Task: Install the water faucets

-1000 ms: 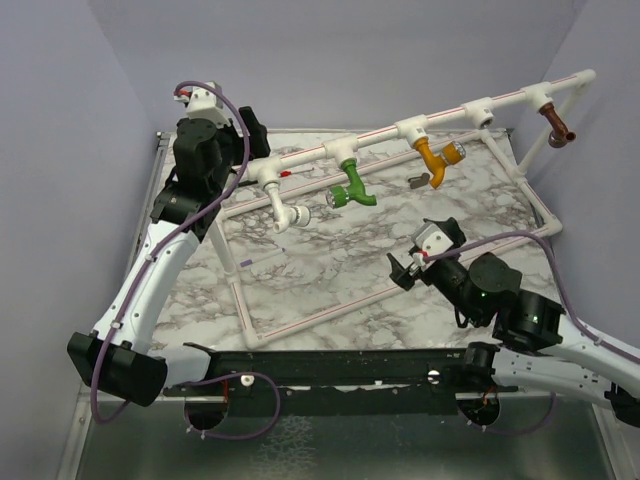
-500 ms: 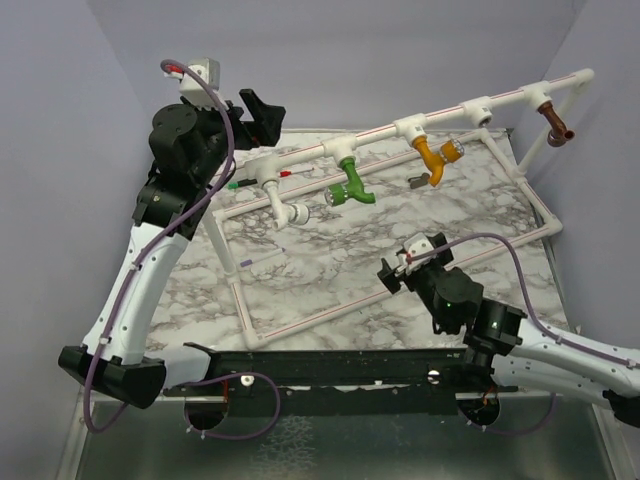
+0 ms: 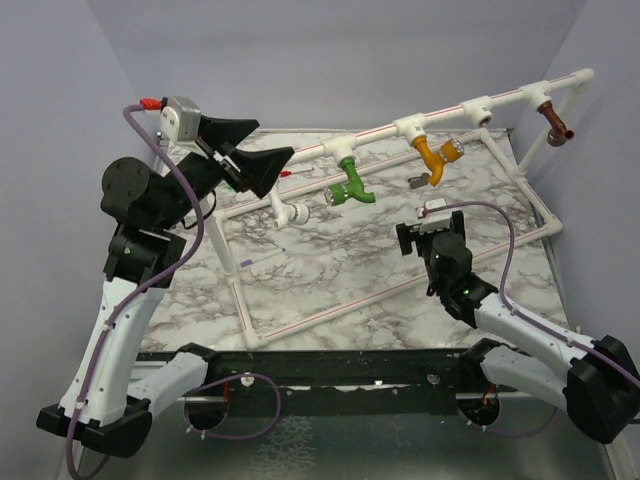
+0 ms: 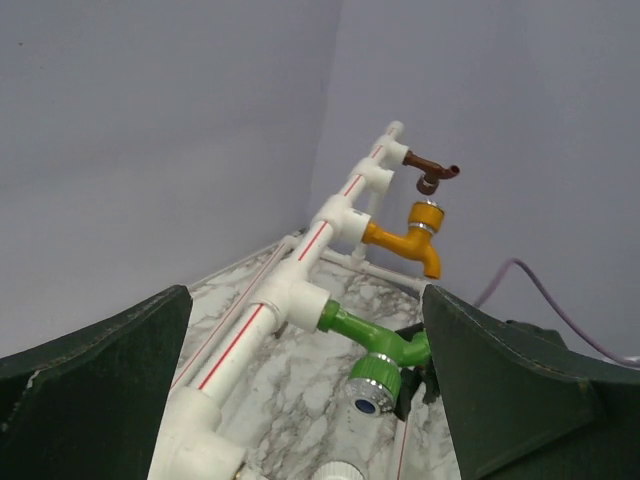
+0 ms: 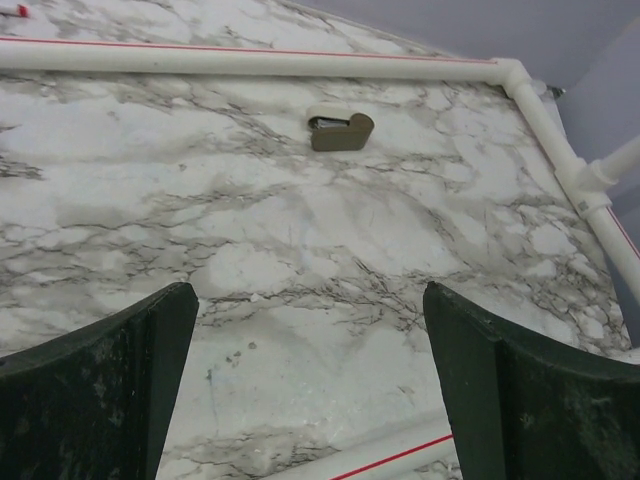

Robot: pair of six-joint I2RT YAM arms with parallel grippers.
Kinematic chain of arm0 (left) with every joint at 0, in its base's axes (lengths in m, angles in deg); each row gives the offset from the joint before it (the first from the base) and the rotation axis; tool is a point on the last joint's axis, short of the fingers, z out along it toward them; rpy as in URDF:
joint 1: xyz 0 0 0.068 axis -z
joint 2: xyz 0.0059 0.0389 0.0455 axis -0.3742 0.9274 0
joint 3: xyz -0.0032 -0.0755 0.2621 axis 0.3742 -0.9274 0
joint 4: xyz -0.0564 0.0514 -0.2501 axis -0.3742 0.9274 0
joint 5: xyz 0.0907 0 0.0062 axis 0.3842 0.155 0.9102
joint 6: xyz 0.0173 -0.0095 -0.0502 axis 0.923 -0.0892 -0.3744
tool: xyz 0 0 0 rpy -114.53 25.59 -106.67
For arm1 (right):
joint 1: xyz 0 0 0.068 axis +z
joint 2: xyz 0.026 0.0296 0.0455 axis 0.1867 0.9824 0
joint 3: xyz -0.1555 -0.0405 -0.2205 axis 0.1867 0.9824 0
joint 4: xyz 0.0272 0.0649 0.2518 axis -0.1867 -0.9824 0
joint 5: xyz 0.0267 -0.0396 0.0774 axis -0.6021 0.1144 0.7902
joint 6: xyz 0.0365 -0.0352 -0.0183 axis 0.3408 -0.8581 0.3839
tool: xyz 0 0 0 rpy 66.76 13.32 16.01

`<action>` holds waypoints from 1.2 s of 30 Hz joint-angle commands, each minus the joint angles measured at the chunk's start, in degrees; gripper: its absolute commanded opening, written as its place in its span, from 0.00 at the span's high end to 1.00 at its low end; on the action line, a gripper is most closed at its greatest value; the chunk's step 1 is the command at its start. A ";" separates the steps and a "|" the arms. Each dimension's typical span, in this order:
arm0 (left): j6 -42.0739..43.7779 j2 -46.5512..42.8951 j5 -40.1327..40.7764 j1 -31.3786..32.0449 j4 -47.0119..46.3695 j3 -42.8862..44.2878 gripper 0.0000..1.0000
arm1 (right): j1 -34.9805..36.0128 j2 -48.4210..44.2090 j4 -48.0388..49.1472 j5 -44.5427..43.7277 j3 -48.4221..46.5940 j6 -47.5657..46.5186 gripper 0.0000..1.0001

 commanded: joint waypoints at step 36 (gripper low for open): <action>5.13 -15.73 -2.33 8.98 -11.91 -27.86 0.01 | -28.01 38.69 58.75 19.82 12.57 6.26 0.00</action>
